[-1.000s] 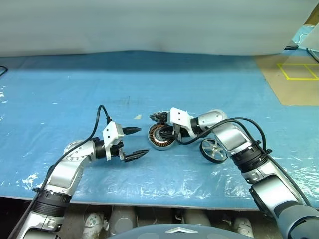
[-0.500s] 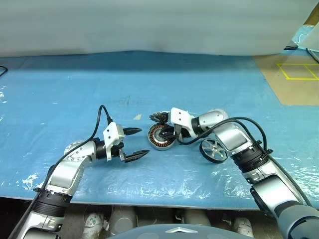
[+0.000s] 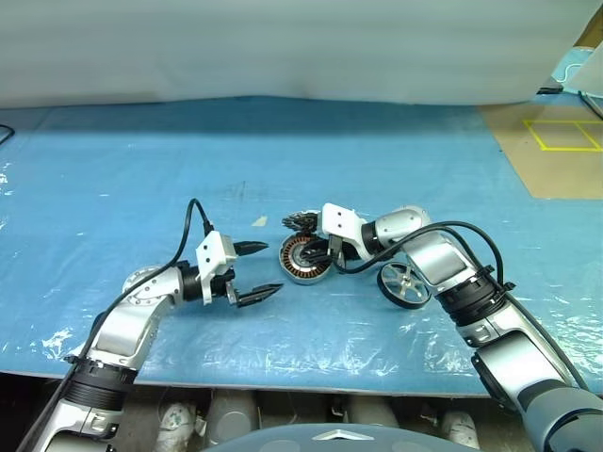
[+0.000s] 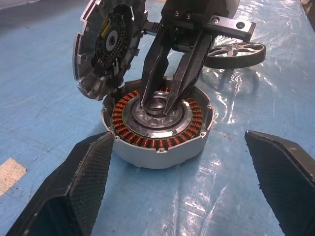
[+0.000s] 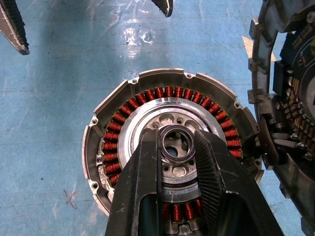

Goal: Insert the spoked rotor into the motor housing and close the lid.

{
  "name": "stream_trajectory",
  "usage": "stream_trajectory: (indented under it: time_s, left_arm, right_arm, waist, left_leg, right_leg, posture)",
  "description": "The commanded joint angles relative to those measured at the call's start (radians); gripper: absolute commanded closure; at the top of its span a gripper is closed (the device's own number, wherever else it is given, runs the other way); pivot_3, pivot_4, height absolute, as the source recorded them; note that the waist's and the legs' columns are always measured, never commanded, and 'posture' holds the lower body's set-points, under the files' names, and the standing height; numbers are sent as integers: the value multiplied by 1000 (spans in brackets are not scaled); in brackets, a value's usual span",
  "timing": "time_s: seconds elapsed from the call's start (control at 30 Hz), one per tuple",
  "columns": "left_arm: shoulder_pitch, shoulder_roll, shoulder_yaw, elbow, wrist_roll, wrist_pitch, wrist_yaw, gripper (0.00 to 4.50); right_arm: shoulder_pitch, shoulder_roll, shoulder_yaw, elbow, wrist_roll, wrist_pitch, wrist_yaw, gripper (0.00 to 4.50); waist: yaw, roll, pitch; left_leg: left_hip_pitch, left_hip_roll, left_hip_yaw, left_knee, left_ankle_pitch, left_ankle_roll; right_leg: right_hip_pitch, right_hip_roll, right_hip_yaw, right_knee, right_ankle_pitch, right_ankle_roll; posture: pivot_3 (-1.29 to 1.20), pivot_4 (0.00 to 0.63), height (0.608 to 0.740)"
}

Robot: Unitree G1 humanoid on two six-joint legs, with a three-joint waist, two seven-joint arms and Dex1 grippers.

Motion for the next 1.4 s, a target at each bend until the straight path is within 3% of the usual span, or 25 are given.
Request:
stream_trajectory:
  time_s: [0.03,0.57,0.8,1.3,1.4]
  left_arm:
    - [-8,-2,-3,-27,-3,-17,0,0]
    - [-15,1,-3,-20,-3,-23,0,0]
    - [-13,0,-3,-19,-4,-23,0,0]
    - [-15,3,-5,-14,-4,-22,-9,0]
    - [-13,5,-5,-18,-6,-18,-11,0]
  right_arm:
    - [8,-6,29,6,-16,-5,22,3901]
    - [11,11,27,17,-10,-23,30,3901]
    - [10,13,21,21,-16,-15,31,1602]
    - [40,3,-61,-55,75,25,36,1602]
    - [50,21,-87,-67,101,40,14,2234]
  waist:
    - [0,0,0]
    - [0,0,0]
    - [-1,0,0]
    - [0,0,0]
    - [0,0,0]
  left_leg:
    - [0,0,0,0,0,0]
    - [0,0,0,0,0,0]
    - [0,0,0,0,0,0]
    - [0,0,0,0,0,0]
    - [0,0,0,0,0,0]
  right_leg:
    - [0,0,0,0,0,0]
    - [0,0,0,0,0,0]
    - [0,0,0,0,0,0]
    - [0,0,0,0,0,0]
    - [0,0,0,0,0,0]
  posture:
    - [0,150,740]
    - [0,150,740]
    - [0,150,740]
    - [0,150,740]
    - [0,150,740]
